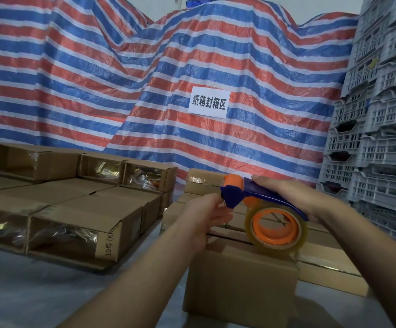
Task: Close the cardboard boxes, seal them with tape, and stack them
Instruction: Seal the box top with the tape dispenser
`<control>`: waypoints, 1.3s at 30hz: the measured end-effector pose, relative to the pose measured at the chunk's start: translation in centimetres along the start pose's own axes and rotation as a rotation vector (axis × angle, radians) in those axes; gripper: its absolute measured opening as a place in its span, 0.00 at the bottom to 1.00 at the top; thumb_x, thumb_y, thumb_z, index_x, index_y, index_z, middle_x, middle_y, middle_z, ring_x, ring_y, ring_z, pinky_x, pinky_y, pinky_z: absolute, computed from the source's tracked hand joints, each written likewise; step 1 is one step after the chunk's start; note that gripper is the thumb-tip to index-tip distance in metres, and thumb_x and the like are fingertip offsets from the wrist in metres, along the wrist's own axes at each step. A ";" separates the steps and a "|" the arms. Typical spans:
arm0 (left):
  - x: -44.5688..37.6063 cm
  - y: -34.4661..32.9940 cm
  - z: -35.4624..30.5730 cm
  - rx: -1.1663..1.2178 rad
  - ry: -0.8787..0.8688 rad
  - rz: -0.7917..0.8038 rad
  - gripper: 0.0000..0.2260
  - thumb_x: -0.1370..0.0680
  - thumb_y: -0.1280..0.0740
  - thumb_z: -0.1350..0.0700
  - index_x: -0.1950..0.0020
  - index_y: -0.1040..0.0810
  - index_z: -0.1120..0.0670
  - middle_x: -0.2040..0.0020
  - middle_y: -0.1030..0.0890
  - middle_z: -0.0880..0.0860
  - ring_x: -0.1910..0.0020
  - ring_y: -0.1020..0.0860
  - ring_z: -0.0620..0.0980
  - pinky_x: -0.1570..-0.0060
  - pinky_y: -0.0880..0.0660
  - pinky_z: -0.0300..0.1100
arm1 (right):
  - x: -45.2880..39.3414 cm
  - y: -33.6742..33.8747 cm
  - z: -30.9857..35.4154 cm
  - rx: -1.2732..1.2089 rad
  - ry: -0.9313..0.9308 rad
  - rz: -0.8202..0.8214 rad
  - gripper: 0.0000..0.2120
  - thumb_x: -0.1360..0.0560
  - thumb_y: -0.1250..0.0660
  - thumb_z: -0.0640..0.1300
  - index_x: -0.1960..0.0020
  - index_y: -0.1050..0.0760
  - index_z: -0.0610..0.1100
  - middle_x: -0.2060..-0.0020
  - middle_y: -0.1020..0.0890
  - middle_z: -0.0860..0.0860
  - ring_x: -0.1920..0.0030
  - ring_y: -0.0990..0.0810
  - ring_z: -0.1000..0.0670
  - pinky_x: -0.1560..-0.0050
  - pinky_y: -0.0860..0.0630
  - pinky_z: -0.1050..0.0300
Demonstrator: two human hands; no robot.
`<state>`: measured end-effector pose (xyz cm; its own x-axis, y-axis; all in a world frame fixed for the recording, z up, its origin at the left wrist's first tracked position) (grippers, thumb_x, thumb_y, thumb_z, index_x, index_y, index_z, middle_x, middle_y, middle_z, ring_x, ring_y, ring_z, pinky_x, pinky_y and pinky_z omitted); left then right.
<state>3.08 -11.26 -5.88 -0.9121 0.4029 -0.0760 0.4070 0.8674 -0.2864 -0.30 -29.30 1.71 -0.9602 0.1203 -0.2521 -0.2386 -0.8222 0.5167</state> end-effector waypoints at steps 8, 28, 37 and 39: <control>-0.2 1.2 -0.3 0.305 0.052 0.006 0.11 0.22 0.33 0.62 0.39 0.26 0.59 0.50 0.15 0.61 0.50 0.16 0.56 0.35 0.26 0.50 | 0.3 0.3 -0.3 -0.060 0.009 -0.020 0.20 0.23 0.33 0.60 0.43 0.23 0.44 0.60 0.13 0.47 0.65 0.14 0.51 0.68 0.22 0.63; -0.5 1.5 0.3 0.106 0.131 -0.219 0.02 0.21 0.35 0.65 0.51 0.24 0.59 0.59 0.19 0.55 0.59 0.22 0.47 0.53 0.26 0.42 | -0.4 -0.8 1.4 0.271 -0.172 0.163 0.25 0.23 0.37 0.64 0.45 0.22 0.42 0.62 0.14 0.46 0.66 0.17 0.51 0.60 0.22 0.59; -1.0 2.0 0.9 0.245 0.110 -0.379 0.26 0.22 0.37 0.69 0.26 0.37 0.54 0.38 0.24 0.61 0.50 0.20 0.57 0.48 0.19 0.55 | -1.0 -1.9 1.9 0.272 -0.220 0.233 0.21 0.22 0.36 0.59 0.42 0.25 0.41 0.64 0.15 0.46 0.68 0.18 0.52 0.66 0.22 0.63; -1.2 2.4 1.0 0.215 0.117 -0.366 0.23 0.23 0.38 0.70 0.29 0.34 0.56 0.40 0.24 0.61 0.48 0.20 0.59 0.61 0.17 0.47 | -0.9 -2.0 2.0 0.268 -0.257 0.246 0.20 0.21 0.36 0.58 0.43 0.26 0.41 0.65 0.15 0.47 0.69 0.17 0.52 0.68 0.23 0.63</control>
<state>5.15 -9.95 -7.46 -0.9775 0.1210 0.1729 0.0267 0.8835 -0.4676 0.73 -26.64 2.47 -0.9899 0.1011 0.0994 0.0052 -0.6746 0.7382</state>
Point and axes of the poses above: each hand's wrist, its own x-axis away from the middle knuckle, its own y-axis out of the back of the hand, z = x × y, the point moved 5 cm from there along -x, towards the middle knuckle
